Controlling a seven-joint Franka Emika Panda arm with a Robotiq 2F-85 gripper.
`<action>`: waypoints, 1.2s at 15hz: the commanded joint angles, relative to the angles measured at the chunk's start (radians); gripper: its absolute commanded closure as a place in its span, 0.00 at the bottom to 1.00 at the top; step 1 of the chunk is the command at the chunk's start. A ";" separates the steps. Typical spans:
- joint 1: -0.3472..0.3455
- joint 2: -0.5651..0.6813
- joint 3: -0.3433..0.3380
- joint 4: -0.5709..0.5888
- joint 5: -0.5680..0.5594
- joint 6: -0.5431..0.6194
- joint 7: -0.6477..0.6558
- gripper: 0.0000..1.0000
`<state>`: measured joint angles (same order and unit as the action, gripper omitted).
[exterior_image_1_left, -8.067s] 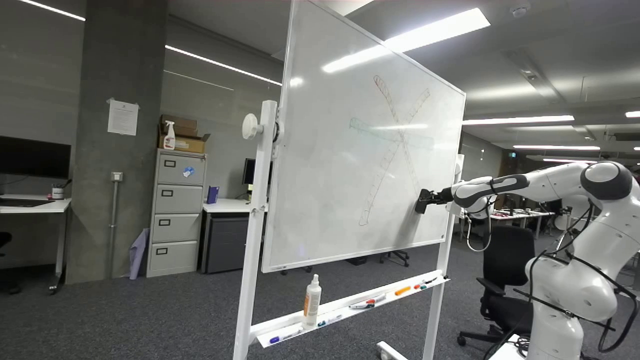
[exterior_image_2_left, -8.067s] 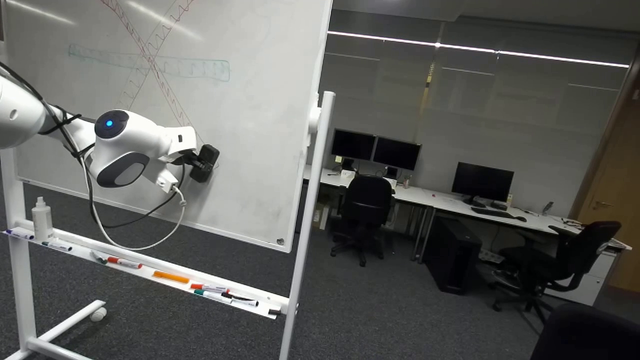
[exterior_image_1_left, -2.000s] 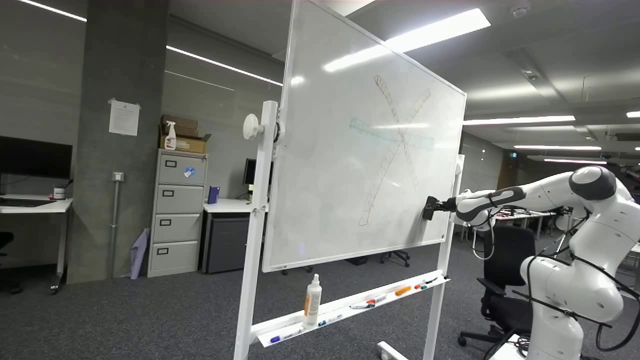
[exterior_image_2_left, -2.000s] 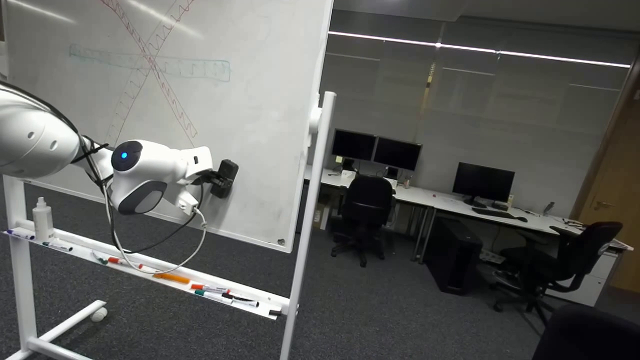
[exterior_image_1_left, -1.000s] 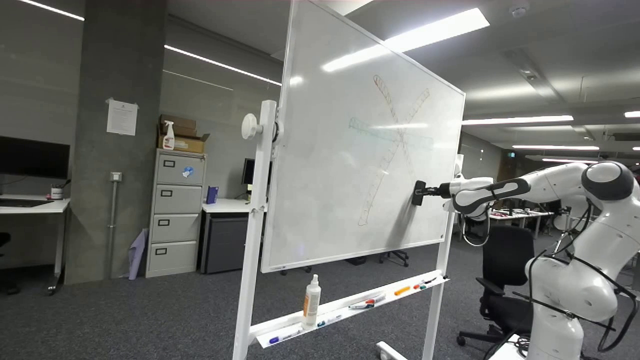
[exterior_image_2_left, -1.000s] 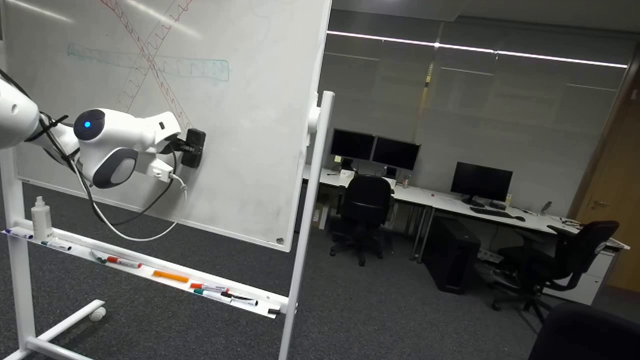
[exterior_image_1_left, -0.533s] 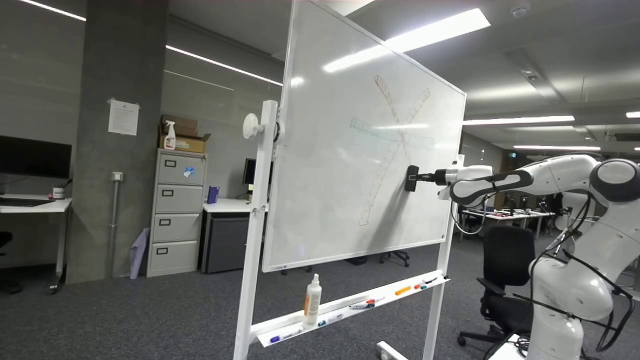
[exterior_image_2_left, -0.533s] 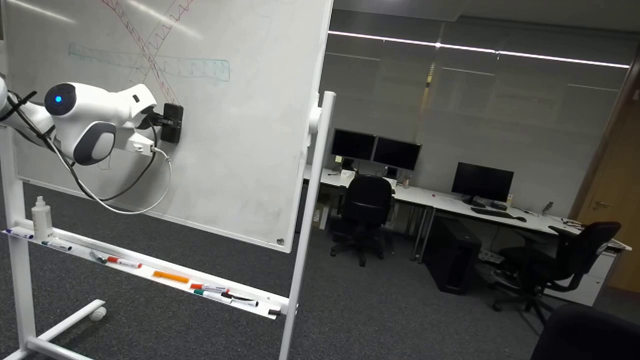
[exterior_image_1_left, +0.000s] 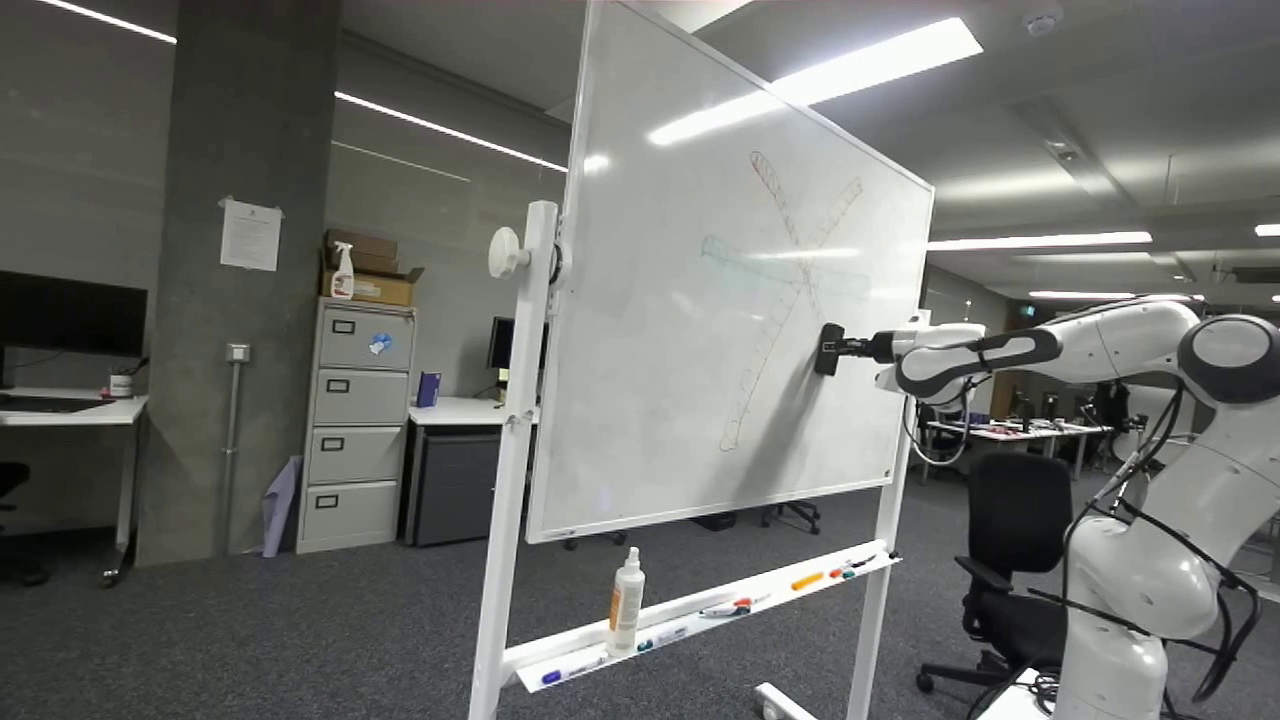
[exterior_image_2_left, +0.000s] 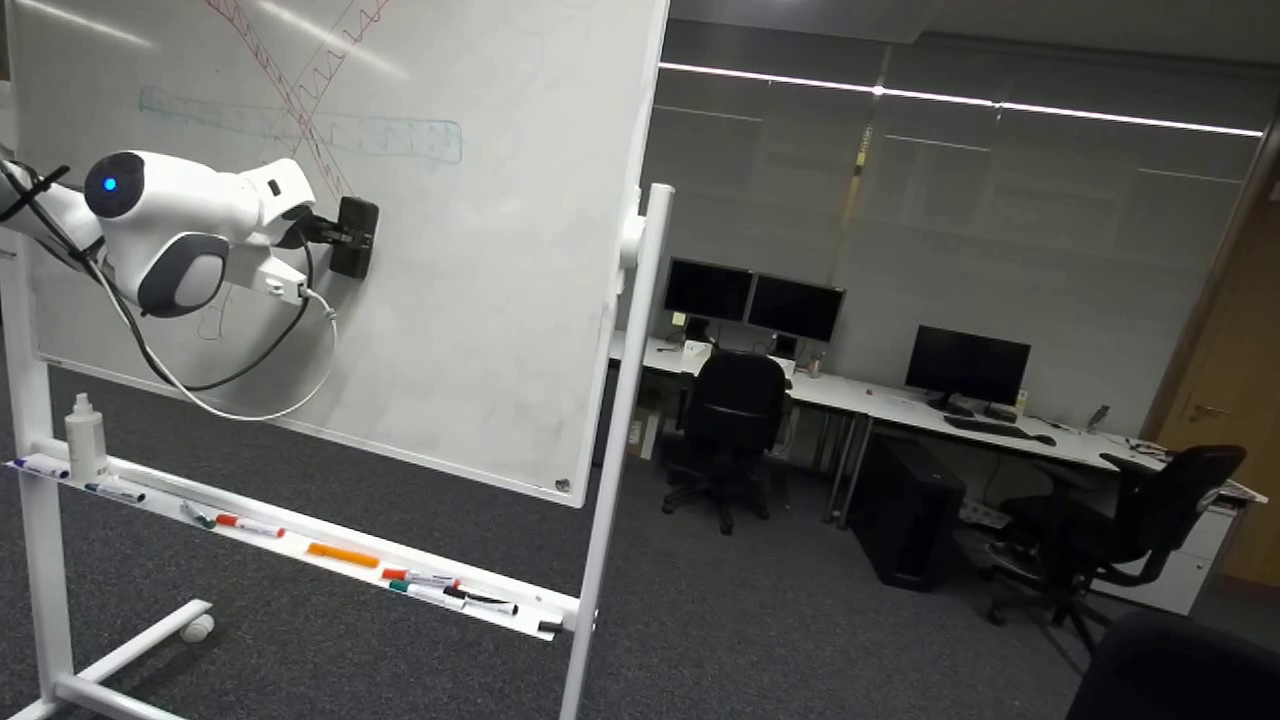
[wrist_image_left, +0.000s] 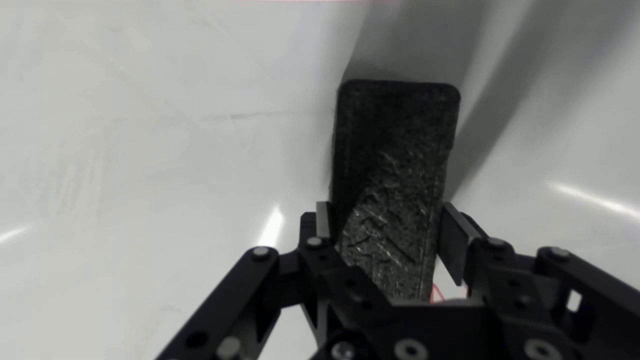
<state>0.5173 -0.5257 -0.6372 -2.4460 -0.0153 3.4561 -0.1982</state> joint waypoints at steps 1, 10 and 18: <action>-0.004 0.074 -0.048 0.064 0.050 0.000 0.035 0.70; -0.022 0.067 -0.025 0.052 0.094 0.000 0.110 0.70; -0.193 0.083 0.240 0.084 0.196 0.000 0.138 0.70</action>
<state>0.3970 -0.4863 -0.5143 -2.4255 0.1324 3.4561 -0.0840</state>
